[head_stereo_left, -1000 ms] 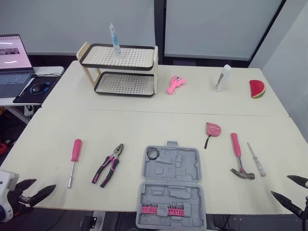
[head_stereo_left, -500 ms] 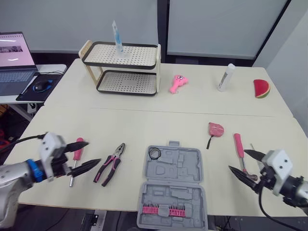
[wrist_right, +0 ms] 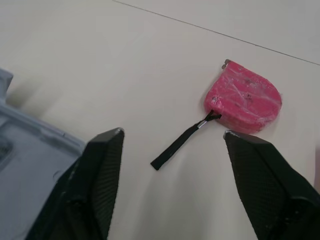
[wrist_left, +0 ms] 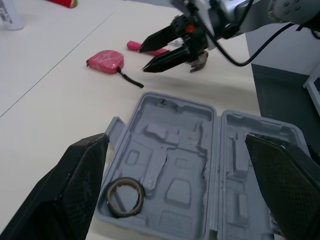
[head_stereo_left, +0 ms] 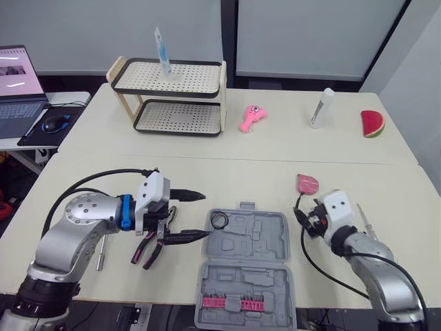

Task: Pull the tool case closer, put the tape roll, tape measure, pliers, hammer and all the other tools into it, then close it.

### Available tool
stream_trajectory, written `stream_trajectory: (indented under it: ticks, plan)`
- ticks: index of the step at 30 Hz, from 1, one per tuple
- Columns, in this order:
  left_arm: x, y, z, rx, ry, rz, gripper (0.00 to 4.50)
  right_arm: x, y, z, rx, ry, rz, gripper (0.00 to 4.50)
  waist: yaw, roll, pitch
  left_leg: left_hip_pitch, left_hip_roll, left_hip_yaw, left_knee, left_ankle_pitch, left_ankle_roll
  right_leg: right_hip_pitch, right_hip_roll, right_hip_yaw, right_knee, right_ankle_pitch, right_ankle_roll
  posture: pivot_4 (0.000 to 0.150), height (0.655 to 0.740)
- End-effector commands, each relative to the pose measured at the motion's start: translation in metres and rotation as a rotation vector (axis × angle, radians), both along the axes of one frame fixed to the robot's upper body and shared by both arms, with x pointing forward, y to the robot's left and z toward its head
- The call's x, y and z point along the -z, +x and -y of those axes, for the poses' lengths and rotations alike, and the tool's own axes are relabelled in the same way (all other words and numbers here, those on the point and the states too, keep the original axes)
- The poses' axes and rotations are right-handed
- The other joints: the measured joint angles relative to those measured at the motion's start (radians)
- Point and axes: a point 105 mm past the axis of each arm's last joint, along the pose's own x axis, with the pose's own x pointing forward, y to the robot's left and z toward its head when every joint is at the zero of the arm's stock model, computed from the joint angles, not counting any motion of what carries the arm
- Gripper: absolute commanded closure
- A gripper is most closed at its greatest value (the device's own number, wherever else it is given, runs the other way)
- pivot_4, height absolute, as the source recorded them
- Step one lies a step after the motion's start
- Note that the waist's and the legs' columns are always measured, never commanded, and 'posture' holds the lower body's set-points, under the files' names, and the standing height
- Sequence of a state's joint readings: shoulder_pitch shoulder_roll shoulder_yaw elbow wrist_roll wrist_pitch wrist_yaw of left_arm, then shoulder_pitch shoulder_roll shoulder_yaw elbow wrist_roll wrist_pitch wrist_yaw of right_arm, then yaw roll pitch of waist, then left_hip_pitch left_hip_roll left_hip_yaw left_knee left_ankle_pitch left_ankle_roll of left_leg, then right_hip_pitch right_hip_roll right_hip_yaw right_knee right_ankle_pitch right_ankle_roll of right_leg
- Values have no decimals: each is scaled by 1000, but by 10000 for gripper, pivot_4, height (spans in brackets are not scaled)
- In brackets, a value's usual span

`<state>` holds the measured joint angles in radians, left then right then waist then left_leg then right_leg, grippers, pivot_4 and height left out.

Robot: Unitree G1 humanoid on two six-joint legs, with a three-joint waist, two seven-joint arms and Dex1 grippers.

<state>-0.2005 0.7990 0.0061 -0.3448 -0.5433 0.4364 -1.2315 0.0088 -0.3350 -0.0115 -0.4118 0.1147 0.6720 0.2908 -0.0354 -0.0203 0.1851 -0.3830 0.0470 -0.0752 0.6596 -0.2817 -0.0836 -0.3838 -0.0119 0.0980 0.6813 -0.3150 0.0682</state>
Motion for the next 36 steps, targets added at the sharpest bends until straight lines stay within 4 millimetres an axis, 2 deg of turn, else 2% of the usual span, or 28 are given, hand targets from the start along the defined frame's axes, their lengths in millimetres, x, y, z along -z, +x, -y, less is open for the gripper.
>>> stream_trajectory:
  ticks: [1,7,17,24,33,36]
  plan:
    - [-4,-4,9,44,-10,20,0,-4,12,3,69,3,8,12351,0,0,0,0,0,0,0,0,0,0,0,0,0,0,0,1500,7350]
    - [1,-4,13,58,-18,32,0,5,28,1,164,47,-34,12351,0,0,0,-1,0,0,0,0,0,-1,0,0,1,0,0,1500,7350]
    - [10,-1,17,59,-19,42,0,17,40,4,292,65,-57,12351,-8,0,0,-1,0,-1,0,0,0,-1,0,-1,1,0,0,1500,7350]
    - [11,2,19,61,-18,48,0,22,47,4,310,74,-65,25658,-9,0,0,-1,0,-1,0,0,0,-1,0,-1,1,0,0,1500,7350]
    - [11,2,20,66,-19,48,0,24,47,2,307,76,-73,44849,-11,0,0,-1,0,-1,0,0,0,-1,0,-1,1,0,0,1500,7350]
    - [10,1,20,66,-18,48,0,24,45,5,313,76,-74,44849,-11,0,0,-1,0,-1,0,0,0,-1,0,-1,2,0,0,1500,7350]
